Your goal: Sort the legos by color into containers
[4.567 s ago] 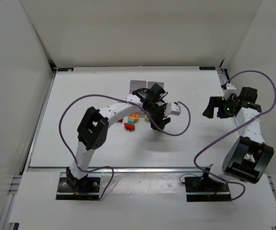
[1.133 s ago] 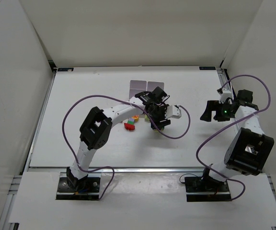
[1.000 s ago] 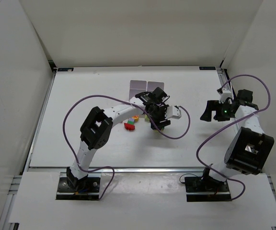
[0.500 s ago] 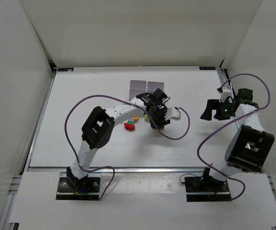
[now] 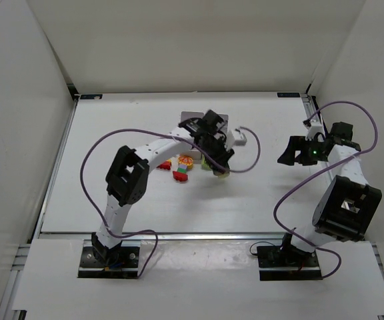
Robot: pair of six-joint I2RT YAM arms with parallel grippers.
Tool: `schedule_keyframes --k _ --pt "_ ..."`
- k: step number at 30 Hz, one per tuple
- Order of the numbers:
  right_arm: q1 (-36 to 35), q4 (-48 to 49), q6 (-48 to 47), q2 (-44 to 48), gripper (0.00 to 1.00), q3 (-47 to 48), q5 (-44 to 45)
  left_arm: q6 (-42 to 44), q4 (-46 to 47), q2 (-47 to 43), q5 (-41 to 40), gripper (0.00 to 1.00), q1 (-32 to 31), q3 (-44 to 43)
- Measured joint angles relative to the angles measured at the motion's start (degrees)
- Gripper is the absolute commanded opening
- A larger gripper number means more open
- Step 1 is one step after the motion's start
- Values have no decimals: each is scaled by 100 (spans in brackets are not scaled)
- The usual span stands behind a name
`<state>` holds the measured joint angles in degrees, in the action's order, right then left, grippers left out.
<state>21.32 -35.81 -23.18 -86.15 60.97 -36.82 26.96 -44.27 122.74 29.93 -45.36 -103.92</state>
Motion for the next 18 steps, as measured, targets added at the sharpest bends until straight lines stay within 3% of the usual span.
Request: schedule_keyframes --k 5,9,18 --pt "4 278 501 295 89 -98 -979 -2063 531 -745 1182 10 1049 4" --pt "-83 741 1152 313 87 -214 -2083 -3025 1137 -1414 2070 10 1786 247" --pt "-1178 1982 2804 151 85 50 -3523 -5307 3866 -1705 4135 10 1996 1731"
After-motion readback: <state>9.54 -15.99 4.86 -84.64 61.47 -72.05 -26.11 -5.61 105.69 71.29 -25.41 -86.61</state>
